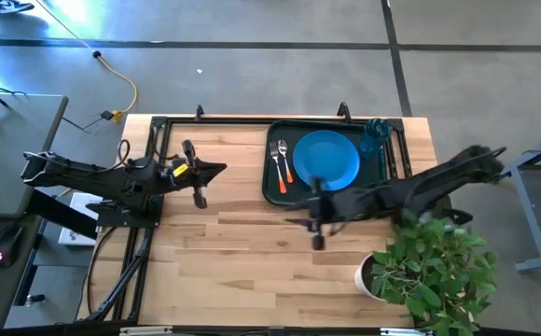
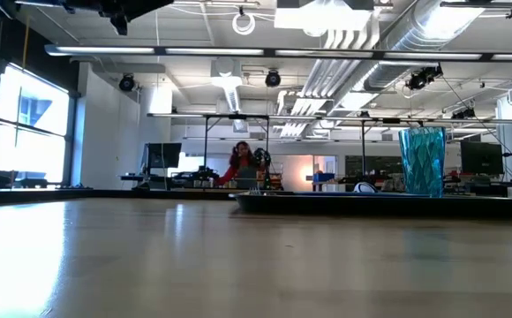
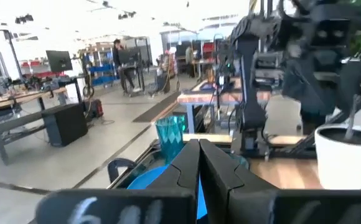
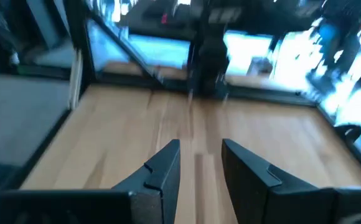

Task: Pick and place plate/cup/fork/spoon on tray
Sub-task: Return to Home Position

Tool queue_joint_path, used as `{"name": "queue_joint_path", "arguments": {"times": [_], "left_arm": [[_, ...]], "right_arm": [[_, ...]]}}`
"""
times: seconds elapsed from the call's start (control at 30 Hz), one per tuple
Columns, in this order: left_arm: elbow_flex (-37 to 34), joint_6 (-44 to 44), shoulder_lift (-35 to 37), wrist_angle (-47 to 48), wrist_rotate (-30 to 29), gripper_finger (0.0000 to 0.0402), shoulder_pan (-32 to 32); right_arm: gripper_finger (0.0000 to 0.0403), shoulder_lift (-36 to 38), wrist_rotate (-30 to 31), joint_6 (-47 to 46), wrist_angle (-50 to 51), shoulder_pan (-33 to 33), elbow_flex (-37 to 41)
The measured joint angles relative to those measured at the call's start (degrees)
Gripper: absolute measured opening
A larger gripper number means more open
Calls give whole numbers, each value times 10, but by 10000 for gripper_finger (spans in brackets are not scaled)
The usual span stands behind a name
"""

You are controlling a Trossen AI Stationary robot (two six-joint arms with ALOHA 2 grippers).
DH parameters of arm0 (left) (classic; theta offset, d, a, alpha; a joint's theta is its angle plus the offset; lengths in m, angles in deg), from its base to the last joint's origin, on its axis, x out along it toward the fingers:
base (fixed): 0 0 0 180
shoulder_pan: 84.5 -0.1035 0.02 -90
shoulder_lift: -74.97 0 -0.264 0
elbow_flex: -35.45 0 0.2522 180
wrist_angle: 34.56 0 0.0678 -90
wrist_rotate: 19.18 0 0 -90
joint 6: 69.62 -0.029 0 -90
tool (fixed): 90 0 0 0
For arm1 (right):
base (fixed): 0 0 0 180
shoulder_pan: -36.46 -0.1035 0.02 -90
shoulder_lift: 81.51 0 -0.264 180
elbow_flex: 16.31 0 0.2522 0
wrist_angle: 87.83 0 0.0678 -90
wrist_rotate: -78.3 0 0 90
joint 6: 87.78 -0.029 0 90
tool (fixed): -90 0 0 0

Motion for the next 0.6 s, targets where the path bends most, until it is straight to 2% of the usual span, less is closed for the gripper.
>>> {"name": "queue_joint_path", "arguments": {"times": [0.1, 0.17, 0.3, 0.4, 0.53, 0.6], "left_arm": [[-25, -2, 24, -35, 0, 0, 4], [-43, -4, 37, -58, 9, 0, 6], [-63, -5, 48, -108, 42, 0, 6], [-80, 1, 40, -119, 46, 0, 6], [-116, 9, 15, -123, 27, 0, 5], [-124, -9, 4, -163, 11, 0, -1]], "right_arm": [[102, 76, 11, 0, -28, -13, 59], [87, 130, -1, -15, -79, -14, 133], [44, 222, -48, -37, -220, -2, 284], [9, 283, -50, -33, -264, 6, 356], [15, 350, -54, -21, -262, 25, 414], [19, 372, -41, -33, -259, 32, 430]]}}
